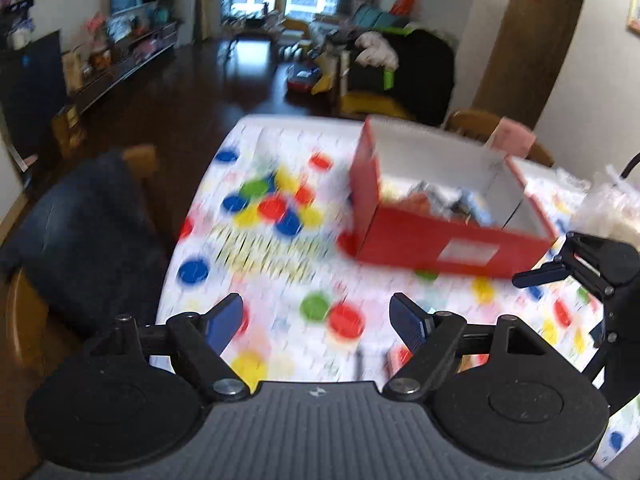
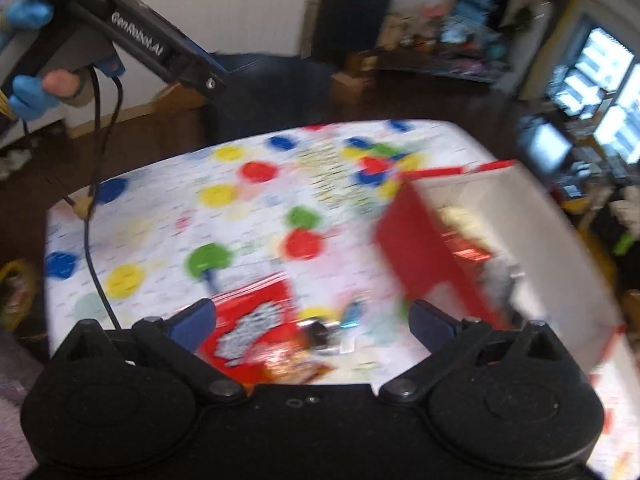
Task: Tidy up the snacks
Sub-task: 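Withdraw both tools from the box toward the remaining snacks, then grasp the white milk candy packet with the left gripper while the right grasps the red snack bag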
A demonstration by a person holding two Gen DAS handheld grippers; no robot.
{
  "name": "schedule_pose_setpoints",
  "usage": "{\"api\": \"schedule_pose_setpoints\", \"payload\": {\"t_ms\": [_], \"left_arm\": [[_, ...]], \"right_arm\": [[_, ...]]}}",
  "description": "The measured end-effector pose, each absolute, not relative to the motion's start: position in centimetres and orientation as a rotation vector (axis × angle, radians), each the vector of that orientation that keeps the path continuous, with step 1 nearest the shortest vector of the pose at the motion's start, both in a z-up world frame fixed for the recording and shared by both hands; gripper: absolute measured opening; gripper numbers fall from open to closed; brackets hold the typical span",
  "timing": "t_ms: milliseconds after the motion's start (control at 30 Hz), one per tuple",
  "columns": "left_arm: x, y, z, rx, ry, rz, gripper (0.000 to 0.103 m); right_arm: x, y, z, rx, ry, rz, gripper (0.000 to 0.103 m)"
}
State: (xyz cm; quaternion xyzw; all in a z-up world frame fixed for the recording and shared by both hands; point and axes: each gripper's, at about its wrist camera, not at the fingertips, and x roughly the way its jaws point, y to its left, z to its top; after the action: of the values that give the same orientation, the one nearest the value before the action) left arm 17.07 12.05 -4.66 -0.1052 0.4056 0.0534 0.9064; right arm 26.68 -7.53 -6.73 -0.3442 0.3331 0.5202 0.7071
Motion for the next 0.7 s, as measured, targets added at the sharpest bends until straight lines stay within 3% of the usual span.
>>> {"api": "schedule_pose_setpoints", "payload": {"t_ms": [367,567,700], "left_arm": [[13.1,11.8,-7.9,-0.328,0.909,0.168,0.08],[13.3,11.2,-8.2,-0.317,0.924,0.128,0.08],[13.7,11.0,-8.3,-0.309,0.93,0.099,0.08]], "right_arm": [[25.2,-6.5,-14.9,-1.004,0.777,1.252,0.102],[26.4,-6.0,-15.7,-0.963,0.818,1.267,0.093],[27.2,-6.1,-15.3,-0.895,0.883,1.259,0.075]]}}
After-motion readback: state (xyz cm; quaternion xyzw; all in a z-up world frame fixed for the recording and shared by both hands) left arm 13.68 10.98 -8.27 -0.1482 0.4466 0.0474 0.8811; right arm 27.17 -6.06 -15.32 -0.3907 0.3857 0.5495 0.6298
